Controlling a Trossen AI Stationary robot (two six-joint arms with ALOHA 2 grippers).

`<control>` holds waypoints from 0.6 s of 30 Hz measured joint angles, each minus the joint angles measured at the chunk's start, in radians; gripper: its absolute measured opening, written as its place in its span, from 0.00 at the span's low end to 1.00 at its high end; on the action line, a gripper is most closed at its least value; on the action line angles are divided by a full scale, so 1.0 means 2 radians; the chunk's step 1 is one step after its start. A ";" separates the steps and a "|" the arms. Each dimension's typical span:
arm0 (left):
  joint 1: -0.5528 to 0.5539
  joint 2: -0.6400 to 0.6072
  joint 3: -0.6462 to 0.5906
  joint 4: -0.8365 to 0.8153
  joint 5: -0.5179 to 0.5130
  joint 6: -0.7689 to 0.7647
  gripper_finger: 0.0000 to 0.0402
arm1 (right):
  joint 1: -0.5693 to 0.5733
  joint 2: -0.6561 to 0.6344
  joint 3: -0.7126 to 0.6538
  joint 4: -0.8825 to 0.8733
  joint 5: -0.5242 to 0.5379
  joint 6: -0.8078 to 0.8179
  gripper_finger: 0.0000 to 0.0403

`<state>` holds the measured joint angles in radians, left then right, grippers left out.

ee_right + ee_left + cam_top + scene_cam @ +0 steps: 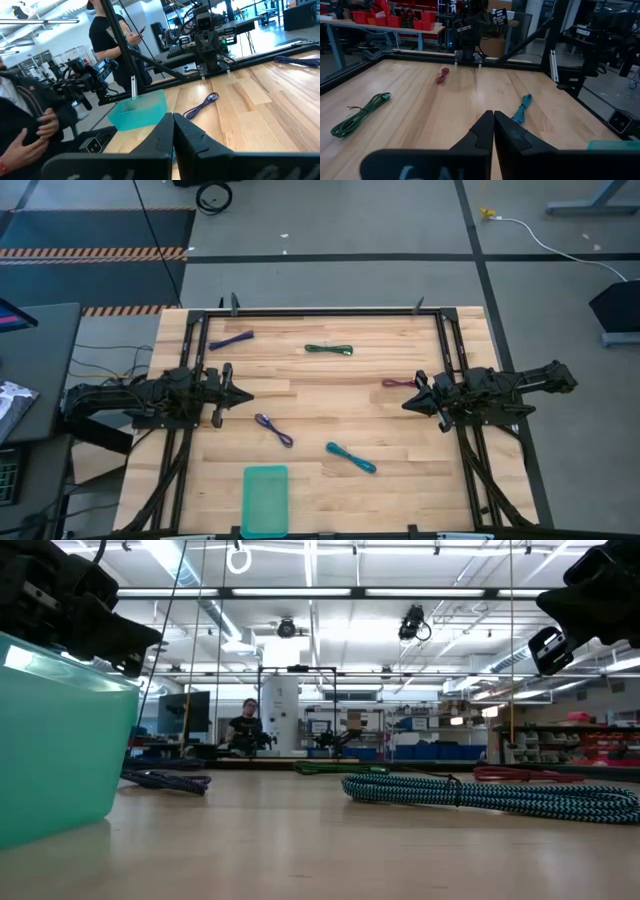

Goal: Pick and place USB-C Cables

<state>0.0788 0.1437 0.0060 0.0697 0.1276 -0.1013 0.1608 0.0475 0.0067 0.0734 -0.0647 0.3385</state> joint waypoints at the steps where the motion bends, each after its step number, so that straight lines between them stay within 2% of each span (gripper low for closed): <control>1: 0.000 0.000 0.000 0.000 0.000 0.000 0.05 | 0.000 0.000 0.000 0.000 0.000 0.000 0.03; 18: 0.000 0.000 0.000 0.000 0.000 0.004 0.05 | 0.000 0.000 0.000 0.000 0.000 0.000 0.03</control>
<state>0.0791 0.1436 0.0059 0.0696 0.1276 -0.0934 0.1610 0.0473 0.0067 0.0734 -0.0647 0.3384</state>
